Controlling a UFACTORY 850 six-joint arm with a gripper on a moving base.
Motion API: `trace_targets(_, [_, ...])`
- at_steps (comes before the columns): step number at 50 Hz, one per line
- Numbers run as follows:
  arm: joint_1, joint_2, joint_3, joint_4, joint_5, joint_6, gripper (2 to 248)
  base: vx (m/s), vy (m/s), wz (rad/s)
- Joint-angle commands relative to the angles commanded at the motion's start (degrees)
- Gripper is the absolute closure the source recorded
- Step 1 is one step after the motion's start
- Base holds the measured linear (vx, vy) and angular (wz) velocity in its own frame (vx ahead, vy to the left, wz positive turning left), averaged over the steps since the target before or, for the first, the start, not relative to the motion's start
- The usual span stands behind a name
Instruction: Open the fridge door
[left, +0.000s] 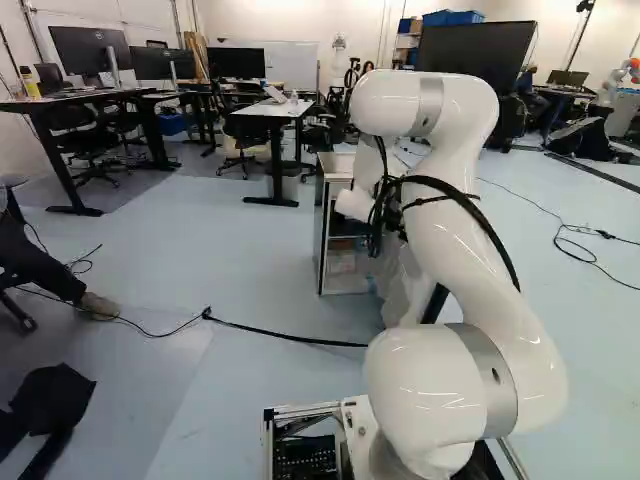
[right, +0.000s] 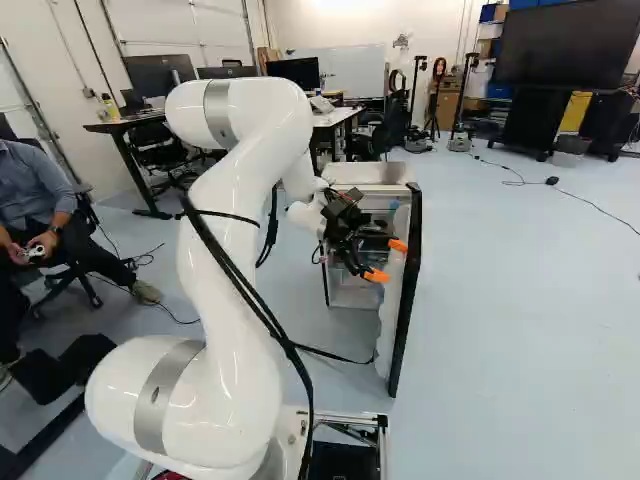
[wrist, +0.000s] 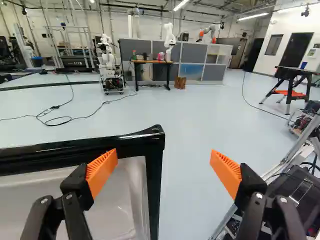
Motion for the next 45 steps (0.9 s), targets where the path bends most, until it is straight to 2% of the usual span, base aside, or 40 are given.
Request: trace_targets(45, [-12.94, -3.06, -9.13, 3.79, 0.0, 0.0, 3, 0.0, 0.0, 0.0])
